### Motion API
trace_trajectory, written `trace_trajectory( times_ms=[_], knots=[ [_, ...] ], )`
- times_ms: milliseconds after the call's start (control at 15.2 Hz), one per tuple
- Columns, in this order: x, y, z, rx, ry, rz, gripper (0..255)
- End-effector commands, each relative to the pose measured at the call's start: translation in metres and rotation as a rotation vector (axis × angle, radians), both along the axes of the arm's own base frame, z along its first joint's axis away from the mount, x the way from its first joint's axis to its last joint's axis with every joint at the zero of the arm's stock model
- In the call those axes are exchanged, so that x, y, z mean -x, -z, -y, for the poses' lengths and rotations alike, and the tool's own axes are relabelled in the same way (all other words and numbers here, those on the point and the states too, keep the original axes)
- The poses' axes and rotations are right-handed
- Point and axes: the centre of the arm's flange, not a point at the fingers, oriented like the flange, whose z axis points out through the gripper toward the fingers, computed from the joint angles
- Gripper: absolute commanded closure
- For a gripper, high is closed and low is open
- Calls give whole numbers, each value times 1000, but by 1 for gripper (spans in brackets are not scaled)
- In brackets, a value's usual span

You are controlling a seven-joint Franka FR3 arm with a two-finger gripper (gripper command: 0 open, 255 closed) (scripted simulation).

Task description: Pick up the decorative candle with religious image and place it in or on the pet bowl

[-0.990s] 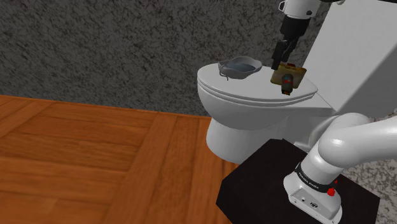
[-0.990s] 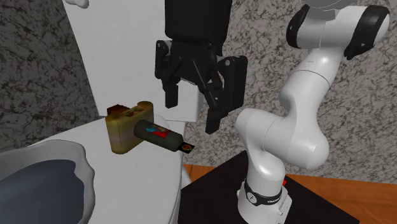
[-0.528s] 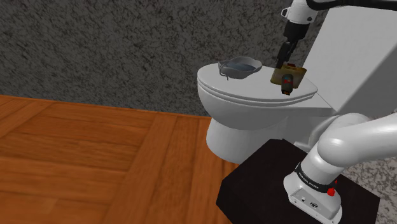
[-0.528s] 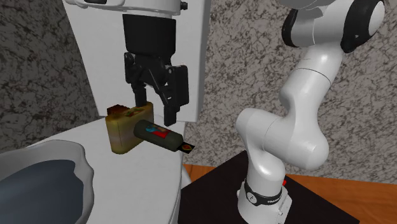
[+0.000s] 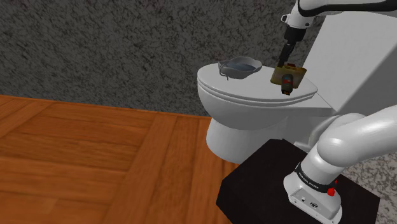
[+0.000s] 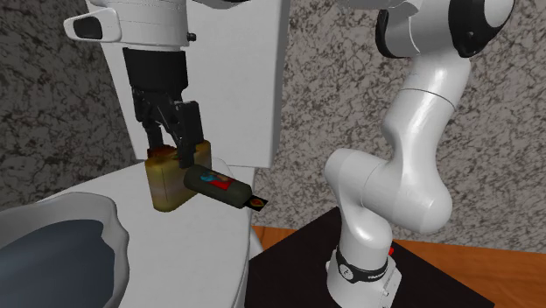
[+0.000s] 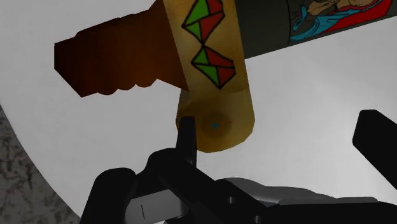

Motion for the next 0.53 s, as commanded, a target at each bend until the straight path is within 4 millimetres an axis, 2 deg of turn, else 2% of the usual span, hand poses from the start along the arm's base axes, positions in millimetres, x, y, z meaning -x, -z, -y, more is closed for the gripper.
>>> trace_trajectory(
  times_ms=[0,66,462],
  knots=[
    [-9,6,28,-3,-17,-1,0],
    [-12,7,33,-4,-20,-1,0],
    [-13,39,35,-4,-20,-1,0]
  ],
)
